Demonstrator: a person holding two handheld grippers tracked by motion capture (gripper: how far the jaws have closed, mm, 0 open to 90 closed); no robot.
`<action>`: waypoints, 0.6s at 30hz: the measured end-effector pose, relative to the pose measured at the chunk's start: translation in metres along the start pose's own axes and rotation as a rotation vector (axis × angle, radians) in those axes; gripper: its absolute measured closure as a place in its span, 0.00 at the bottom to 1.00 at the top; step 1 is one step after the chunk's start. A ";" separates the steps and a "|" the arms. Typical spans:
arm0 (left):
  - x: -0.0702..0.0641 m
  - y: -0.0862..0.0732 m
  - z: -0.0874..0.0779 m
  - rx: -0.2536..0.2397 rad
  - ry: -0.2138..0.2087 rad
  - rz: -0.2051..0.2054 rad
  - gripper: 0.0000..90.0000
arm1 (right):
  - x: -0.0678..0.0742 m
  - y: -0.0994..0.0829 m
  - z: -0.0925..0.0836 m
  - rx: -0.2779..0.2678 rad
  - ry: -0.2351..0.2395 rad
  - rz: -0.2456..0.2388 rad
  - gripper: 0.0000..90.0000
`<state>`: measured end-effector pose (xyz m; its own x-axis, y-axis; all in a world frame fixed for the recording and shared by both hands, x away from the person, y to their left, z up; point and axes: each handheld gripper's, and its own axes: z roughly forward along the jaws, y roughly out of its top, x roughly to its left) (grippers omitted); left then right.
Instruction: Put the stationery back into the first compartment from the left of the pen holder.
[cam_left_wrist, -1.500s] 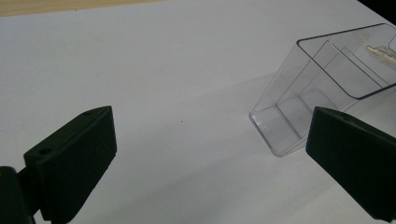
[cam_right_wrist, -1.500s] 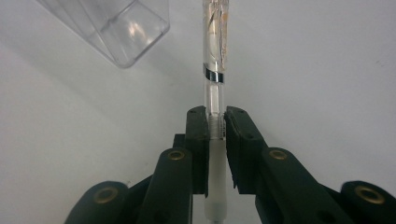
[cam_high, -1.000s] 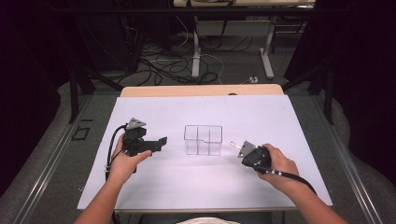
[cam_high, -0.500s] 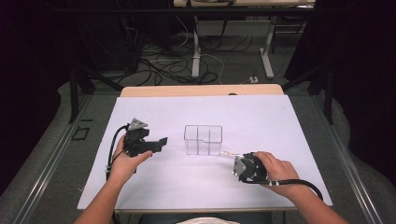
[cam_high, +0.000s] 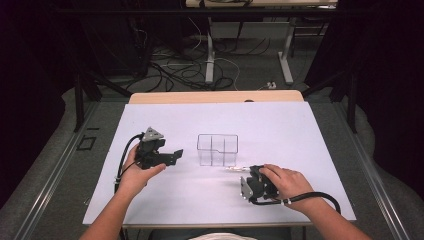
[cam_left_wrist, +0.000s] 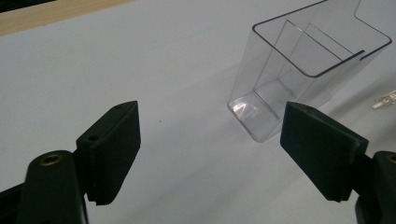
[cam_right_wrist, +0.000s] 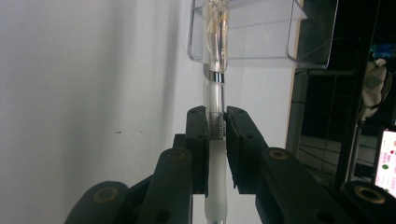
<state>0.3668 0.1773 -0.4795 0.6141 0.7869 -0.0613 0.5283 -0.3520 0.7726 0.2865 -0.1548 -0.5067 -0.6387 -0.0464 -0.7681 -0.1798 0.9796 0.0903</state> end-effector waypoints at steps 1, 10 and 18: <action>-0.002 0.000 0.000 0.006 0.003 0.008 0.23 | 0.000 0.002 0.000 -0.012 -0.002 -0.009 0.89; -0.013 0.005 0.000 0.021 -0.043 0.082 0.29 | 0.000 0.017 -0.001 -0.036 -0.028 -0.068 0.89; -0.024 0.009 -0.001 0.050 -0.096 0.123 0.32 | 0.002 0.031 0.000 -0.049 -0.030 -0.117 0.89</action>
<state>0.3562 0.1558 -0.4704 0.7278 0.6851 -0.0304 0.4730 -0.4693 0.7457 0.2794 -0.1240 -0.5056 -0.5890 -0.1530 -0.7936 -0.2883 0.9571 0.0294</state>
